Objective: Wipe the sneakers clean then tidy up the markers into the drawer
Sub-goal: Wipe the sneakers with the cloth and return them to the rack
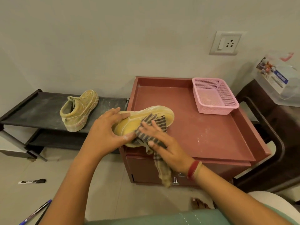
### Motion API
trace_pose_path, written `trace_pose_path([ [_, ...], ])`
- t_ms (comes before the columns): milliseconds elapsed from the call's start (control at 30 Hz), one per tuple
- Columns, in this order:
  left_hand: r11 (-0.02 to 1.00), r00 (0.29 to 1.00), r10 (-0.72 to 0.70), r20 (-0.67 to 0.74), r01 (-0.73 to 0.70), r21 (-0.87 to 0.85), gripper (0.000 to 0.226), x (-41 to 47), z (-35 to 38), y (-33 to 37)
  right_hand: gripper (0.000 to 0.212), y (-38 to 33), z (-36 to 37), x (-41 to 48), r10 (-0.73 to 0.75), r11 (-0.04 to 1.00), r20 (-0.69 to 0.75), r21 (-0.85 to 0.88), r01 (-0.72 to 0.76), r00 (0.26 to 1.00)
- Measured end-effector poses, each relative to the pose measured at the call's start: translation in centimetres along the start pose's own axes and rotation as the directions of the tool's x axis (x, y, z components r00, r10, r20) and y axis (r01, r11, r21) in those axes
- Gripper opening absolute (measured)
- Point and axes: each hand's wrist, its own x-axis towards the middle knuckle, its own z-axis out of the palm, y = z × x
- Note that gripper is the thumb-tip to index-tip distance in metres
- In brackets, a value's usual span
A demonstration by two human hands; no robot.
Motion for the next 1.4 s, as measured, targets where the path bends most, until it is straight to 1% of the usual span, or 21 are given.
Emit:
trace_pose_path([
  [100,0.999,0.999,-0.043,-0.011,0.043,-0.006,0.086,0.0,0.0,0.2,0.04,0.9,-1.9,1.7,0.214,0.971,-0.213,-0.055,-0.231,0.953],
  [133,0.999,0.999,-0.043,-0.018,0.043,-0.011,0.084,0.1,0.1,0.2,0.04,0.8,-1.8,1.7,0.231,0.966,-0.22,-0.06,-0.25,0.948],
  [267,0.999,0.999,-0.031,-0.017,0.03,-0.033,0.082,0.0,0.3,0.2,0.043,-0.7,0.1,-0.2,-0.008,0.999,-0.001,-0.04,0.008,1.0],
  [300,0.999,0.999,-0.032,-0.014,0.031,-0.032,0.084,0.0,0.3,0.2,0.042,-0.1,-0.6,0.0,0.005,0.996,0.003,-0.086,-0.005,1.0],
  [367,0.999,0.999,-0.043,-0.025,0.043,-0.03,0.086,0.0,0.4,0.2,0.04,1.6,-2.3,1.1,0.124,0.966,-0.14,-0.21,-0.152,0.982],
  [433,0.998,0.998,-0.05,-0.031,0.049,-0.032,0.087,0.0,0.4,0.1,0.033,2.2,-3.8,2.1,0.324,0.937,-0.357,-0.004,-0.349,0.876],
  [500,0.999,0.999,-0.032,-0.024,0.032,-0.019,0.086,-0.1,0.5,0.2,0.026,2.1,-4.4,2.6,0.442,0.897,-0.526,0.265,-0.354,0.727],
  [533,1.0,1.0,-0.019,-0.022,0.019,-0.01,0.085,-0.1,0.6,0.1,0.028,1.9,-4.5,2.7,0.416,0.909,-0.586,0.264,-0.321,0.695],
  [567,1.0,1.0,-0.009,-0.021,0.009,-0.004,0.084,-0.2,0.6,0.0,0.032,1.5,-4.5,2.8,0.362,0.932,-0.606,0.211,-0.295,0.708],
  [633,1.0,1.0,0.003,-0.021,-0.003,0.003,0.083,-0.2,0.6,0.0,0.037,0.5,-3.9,3.1,0.211,0.976,-0.503,0.065,-0.206,0.838],
  [700,1.0,1.0,0.013,-0.017,-0.013,0.006,0.084,-0.3,0.5,0.0,0.036,-0.5,-2.5,2.9,0.074,0.981,-0.227,-0.16,-0.112,0.971],
  [733,1.0,1.0,0.017,-0.014,-0.017,0.006,0.085,-0.3,0.5,0.0,0.037,-0.7,-2.0,2.7,0.042,0.963,-0.098,-0.26,-0.067,0.994],
  [800,1.0,1.0,0.019,-0.008,-0.019,0.009,0.086,-0.3,0.4,0.0,0.039,-0.3,-2.2,2.7,0.057,0.944,-0.069,-0.321,-0.076,0.996],
  [900,1.0,1.0,0.012,-0.014,-0.012,-0.002,0.084,-0.4,0.5,0.0,0.042,0.7,-3.9,3.6,0.253,0.905,-0.306,-0.262,-0.336,0.918],
  [933,1.0,1.0,0.012,-0.02,-0.012,-0.012,0.083,-0.4,0.6,0.0,0.043,0.5,-4.0,3.7,0.274,0.893,-0.315,-0.269,-0.362,0.909],
  [1033,1.0,1.0,0.013,-0.028,-0.014,-0.028,0.082,-0.2,0.6,0.0,0.042,-0.7,-2.2,3.0,0.139,0.932,-0.1,-0.324,-0.164,0.985],
  [1100,0.999,0.999,0.004,-0.033,-0.006,-0.036,0.083,-0.2,0.7,0.0,0.04,-0.6,-1.6,2.4,0.069,0.953,-0.008,-0.294,-0.068,0.998],
  [1233,0.999,0.999,0.004,-0.035,-0.006,-0.04,0.082,-0.3,0.8,0.1,0.043,0.5,-3.5,3.8,0.281,0.896,-0.297,-0.258,-0.36,0.913],
  [1267,0.999,0.999,0.006,-0.036,-0.008,-0.045,0.082,-0.3,0.8,0.1,0.043,0.1,-3.4,3.7,0.278,0.892,-0.284,-0.278,-0.356,0.918],
  [1333,0.999,0.999,0.009,-0.039,-0.011,-0.048,0.082,-0.3,0.8,0.0,0.042,-0.9,-2.1,2.9,0.157,0.929,-0.115,-0.321,-0.187,0.981],
  [1400,0.999,0.999,0.009,-0.041,-0.011,-0.038,0.082,-0.2,0.8,0.0,0.04,-1.3,-1.2,2.0,0.045,0.937,0.009,-0.346,-0.04,0.999],
])
